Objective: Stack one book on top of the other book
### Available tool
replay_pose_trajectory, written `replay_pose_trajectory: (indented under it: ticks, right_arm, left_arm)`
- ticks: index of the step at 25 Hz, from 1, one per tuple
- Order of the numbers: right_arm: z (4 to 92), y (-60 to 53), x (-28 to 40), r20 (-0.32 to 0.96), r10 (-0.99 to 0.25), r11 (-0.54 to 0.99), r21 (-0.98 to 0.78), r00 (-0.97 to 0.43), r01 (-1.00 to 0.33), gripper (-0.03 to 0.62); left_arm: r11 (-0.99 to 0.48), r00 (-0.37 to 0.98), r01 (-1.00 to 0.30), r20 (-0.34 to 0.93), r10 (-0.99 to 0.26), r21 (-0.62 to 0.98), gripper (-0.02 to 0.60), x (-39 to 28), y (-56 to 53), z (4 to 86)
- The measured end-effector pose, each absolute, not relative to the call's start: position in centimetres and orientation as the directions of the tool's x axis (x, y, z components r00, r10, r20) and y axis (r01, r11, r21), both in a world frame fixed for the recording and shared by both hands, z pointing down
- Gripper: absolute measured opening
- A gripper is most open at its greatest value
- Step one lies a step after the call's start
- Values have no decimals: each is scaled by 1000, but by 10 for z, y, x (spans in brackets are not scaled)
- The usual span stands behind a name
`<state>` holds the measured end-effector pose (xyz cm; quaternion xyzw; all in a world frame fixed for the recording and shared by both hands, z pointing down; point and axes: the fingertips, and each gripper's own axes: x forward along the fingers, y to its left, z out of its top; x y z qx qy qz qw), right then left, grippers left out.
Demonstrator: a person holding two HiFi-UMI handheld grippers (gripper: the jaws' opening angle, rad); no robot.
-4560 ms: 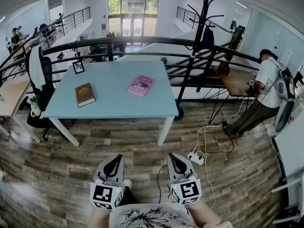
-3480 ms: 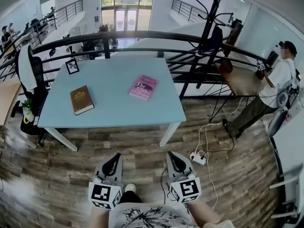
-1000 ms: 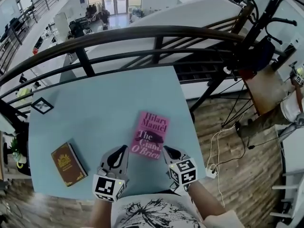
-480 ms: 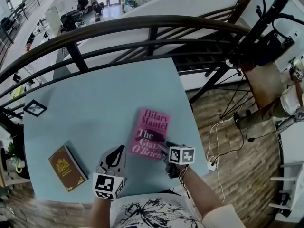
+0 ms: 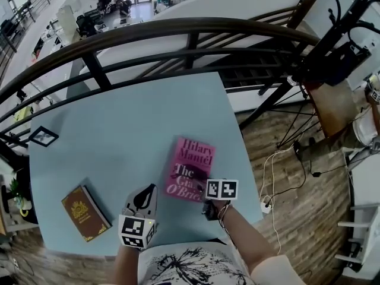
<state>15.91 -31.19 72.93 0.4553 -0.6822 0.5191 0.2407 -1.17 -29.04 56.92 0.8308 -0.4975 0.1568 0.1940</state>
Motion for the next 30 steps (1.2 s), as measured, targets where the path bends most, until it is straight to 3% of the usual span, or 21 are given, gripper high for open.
replay_pose_trajectory:
  ticks: [4,10,15,16,18,20,30]
  right_arm:
    - [731,-310,158,803,-351,56,-496,-482,-867,226]
    - [728,-300,160,804,-311,127,-493,-506,-861,216]
    - [729,-280,161,806,-259,204,-493,-533,-846,218]
    - [729,-277,161,805,-250,223,-492,-538,-841,218]
    - [729,-270,160,804,-238,254,-490,-545,-834,219]
    - [730,-265,160,803,-232,271,-489,-550,-829,219]
    - [730,-258,160,810,-211,319,-473,-548,-821,222]
  left_arm:
    - [-418,462,-885,495,-736,205,11,-13,-288,585]
    - [-376,537,-843,637,-553,384,12,7,-271,618]
    - [-353,546,-836,708,-447,421,14,22,-263,650]
    - [-344,552,-831,718,-423,436,34,26,-261,656]
    - [-313,560,-827,737,-378,467,171,34,-256,670]
    - [-277,548,-835,763,-343,475,209,39,-251,685]
    - [-253,549,-831,804,-227,496,227,64,-243,725]
